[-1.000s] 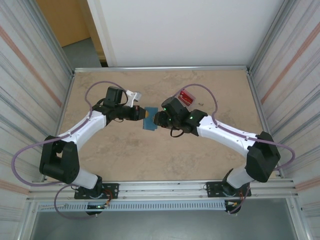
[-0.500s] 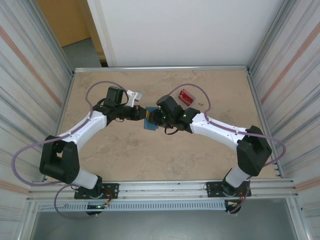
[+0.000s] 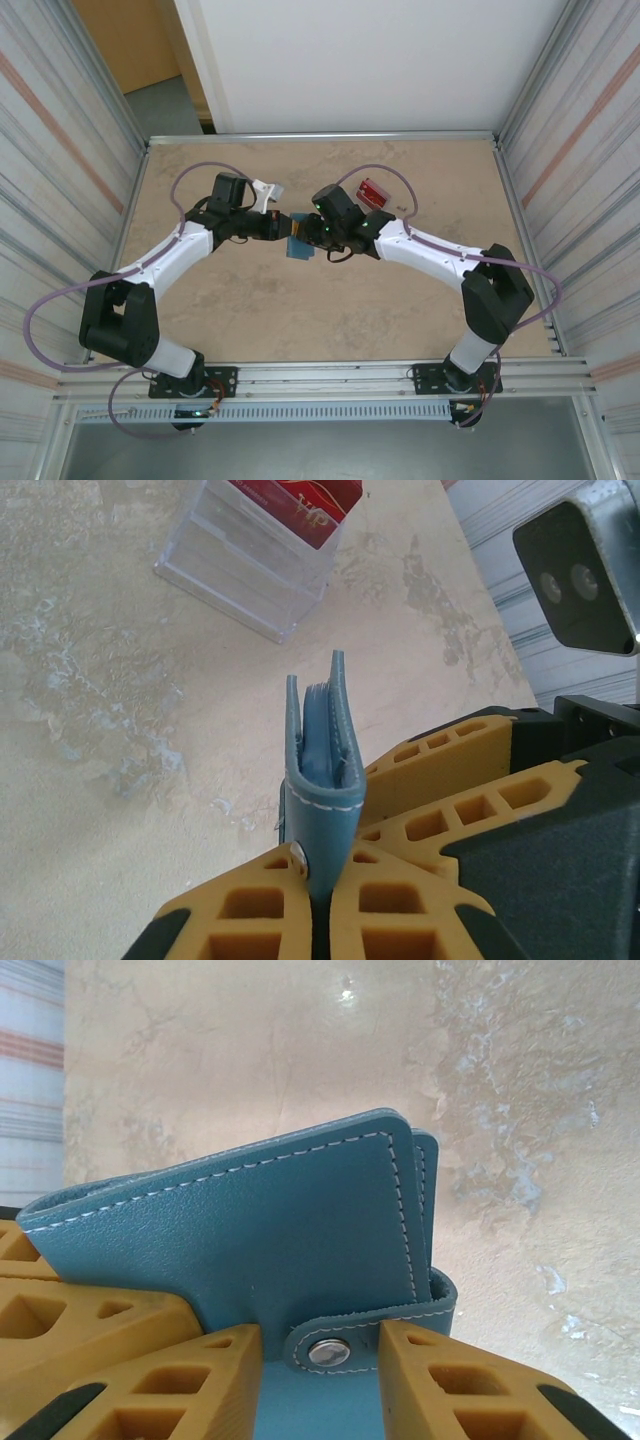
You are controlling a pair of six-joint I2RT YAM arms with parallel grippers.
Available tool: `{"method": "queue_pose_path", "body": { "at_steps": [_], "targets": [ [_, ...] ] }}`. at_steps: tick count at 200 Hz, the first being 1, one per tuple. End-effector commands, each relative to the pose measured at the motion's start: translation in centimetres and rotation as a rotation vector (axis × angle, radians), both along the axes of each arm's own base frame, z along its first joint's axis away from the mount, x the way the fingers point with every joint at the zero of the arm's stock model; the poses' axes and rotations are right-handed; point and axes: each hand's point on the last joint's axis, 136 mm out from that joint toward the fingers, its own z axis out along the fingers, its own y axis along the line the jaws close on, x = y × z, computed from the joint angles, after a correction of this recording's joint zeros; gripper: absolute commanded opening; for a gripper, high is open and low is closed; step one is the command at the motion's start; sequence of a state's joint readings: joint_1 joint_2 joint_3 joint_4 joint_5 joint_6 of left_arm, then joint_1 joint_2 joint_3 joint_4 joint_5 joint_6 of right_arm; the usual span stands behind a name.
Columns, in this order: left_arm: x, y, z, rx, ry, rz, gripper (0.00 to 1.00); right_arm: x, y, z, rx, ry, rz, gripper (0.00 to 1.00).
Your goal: Put the credit cards into the card holder
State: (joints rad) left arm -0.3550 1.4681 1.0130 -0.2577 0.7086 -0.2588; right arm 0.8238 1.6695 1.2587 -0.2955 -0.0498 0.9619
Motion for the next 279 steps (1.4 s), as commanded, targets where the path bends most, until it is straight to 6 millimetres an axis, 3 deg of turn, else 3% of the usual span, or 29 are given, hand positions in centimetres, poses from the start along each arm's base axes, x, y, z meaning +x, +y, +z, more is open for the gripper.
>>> {"method": "queue_pose_path", "body": {
  "at_steps": [1,99,172,240,279],
  "targets": [
    [-1.0,-1.2,1.9,-0.072,-0.019,-0.065,0.0,0.7,0.2,-0.5,0.005,0.015,-0.01,0.34],
    [-1.2,-1.5,2.6,-0.097,-0.024,-0.084,0.0,0.4,-1.5,-2.1,-0.019,0.037,-0.044,0.27],
    [-1.5,-1.7,3.0,-0.113,-0.022,-0.105,0.0,0.3,-2.4,-2.2,-0.023,0.035,-0.057,0.23],
    [-1.2,-1.7,2.4,-0.105,-0.02,-0.1,0.0,0.4,-3.3,-2.2,-0.035,0.028,-0.062,0.14],
    [-1.2,-1.7,2.4,-0.104,-0.025,-0.104,0.0,0.3,-3.7,-1.9,-0.034,0.023,-0.064,0.04]
  ]
}}
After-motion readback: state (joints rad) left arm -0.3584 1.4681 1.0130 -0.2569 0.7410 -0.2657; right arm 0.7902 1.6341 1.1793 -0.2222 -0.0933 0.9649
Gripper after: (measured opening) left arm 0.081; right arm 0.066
